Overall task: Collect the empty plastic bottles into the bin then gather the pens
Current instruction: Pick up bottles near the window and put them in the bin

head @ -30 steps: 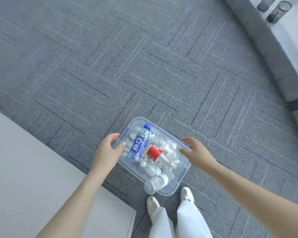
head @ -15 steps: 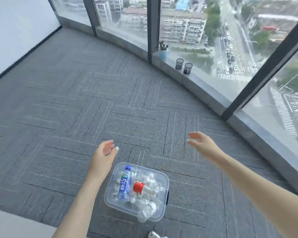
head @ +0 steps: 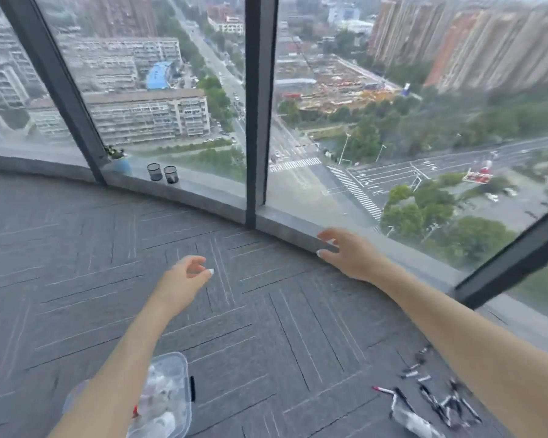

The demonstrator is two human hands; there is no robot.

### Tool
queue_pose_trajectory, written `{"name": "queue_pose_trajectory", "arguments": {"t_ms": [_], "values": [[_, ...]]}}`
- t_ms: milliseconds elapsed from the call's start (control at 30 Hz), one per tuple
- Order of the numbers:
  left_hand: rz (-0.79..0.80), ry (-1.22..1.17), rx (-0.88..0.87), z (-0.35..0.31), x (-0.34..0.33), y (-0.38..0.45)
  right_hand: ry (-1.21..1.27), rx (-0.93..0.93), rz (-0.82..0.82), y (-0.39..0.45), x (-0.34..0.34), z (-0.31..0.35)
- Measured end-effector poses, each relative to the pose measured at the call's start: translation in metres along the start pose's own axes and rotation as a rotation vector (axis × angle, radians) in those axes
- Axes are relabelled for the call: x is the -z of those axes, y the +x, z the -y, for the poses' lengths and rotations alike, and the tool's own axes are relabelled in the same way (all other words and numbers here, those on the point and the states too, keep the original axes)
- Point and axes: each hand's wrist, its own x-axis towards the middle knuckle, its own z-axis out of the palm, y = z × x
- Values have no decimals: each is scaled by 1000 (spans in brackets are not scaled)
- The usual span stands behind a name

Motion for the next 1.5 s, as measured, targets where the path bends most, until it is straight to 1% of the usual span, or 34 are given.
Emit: {"name": "queue_pose_trajectory", "arguments": {"t_ms": [167, 333, 467, 633, 800, 900, 1167, 1233, 1333, 1500], "values": [[207, 39, -188, -102, -116, -48, 26, -205, -143, -125, 65, -119], [353, 117, -329, -173, -210, -97, 52, -392, -245, -236, 103, -199], [470, 190, -415, -210, -271, -127, 106, -525, -313, -305, 110, -245], [601, 288, -482, -234, -329, -150, 225, -659, -338, -356, 92, -296], [668, 386, -530, -259, -384, -139, 315, -758, -342, -370, 81, -346], [713, 416, -528, -276, -430, -121, 352, -811, -330, -366, 79, -384], [855, 488, -482, -332, -558, -65, 442, -1004, -177, -338, 83, -506], [874, 521, -481, -346, -586, -52, 468, -1035, -168, -331, 81, -531], [885, 540, -470, -359, -622, -41, 485, -1044, -149, -324, 80, -564], [885, 568, -392, -363, -676, -38, 443, -999, -44, -311, 89, -632]]}}
